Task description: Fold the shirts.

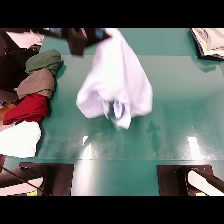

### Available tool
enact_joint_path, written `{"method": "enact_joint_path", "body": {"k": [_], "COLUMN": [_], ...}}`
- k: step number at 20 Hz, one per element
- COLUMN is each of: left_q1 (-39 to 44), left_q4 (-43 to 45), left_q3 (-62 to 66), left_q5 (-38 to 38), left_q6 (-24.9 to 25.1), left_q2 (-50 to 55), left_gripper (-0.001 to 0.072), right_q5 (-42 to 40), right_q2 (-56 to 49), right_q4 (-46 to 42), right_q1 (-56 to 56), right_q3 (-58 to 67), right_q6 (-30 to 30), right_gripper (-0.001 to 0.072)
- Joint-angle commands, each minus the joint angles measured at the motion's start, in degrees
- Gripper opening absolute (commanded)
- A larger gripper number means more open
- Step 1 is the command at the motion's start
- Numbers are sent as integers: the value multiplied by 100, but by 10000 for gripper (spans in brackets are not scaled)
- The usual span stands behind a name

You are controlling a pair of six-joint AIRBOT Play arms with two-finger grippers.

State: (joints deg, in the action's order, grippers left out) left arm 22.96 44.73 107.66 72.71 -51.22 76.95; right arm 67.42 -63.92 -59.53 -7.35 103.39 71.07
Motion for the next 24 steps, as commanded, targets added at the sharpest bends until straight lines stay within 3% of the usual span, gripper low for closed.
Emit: {"method": "enact_joint_path", "body": {"k": [1,2,4,5,8,12,19,24], "left_q1": [365,365,365,352,-94,-1338,-1786,-1434], "left_q4": [728,767,946,1141,1233,1224,745,142], "left_q3": [-1309,-1727,-2170,-2181,-2052,-2240,-6011,-6677], "left_q5": [-662,-1060,-1589,-1674,-1322,540,-413,-1322], "left_q6": [-162,-295,-732,-977,-1300,-1644,-1690,-623], "left_q2": [-125,-81,120,245,243,79,-975,-999], "left_gripper": [22,30,528,572,571,572,572,572], "right_q5": [328,352,356,354,354,393,389,374], "right_q2": [22,22,20,22,20,11,7,7], "right_q4": [-15,-20,-20,-20,-24,-24,-15,-7], "right_q1": [227,317,442,494,546,546,546,546], "right_q3": [101,101,101,101,101,101,101,101], "right_q6": [4,4,4,4,4,4,4,7], "right_gripper": [13,13,13,13,14,13,14,13]}}
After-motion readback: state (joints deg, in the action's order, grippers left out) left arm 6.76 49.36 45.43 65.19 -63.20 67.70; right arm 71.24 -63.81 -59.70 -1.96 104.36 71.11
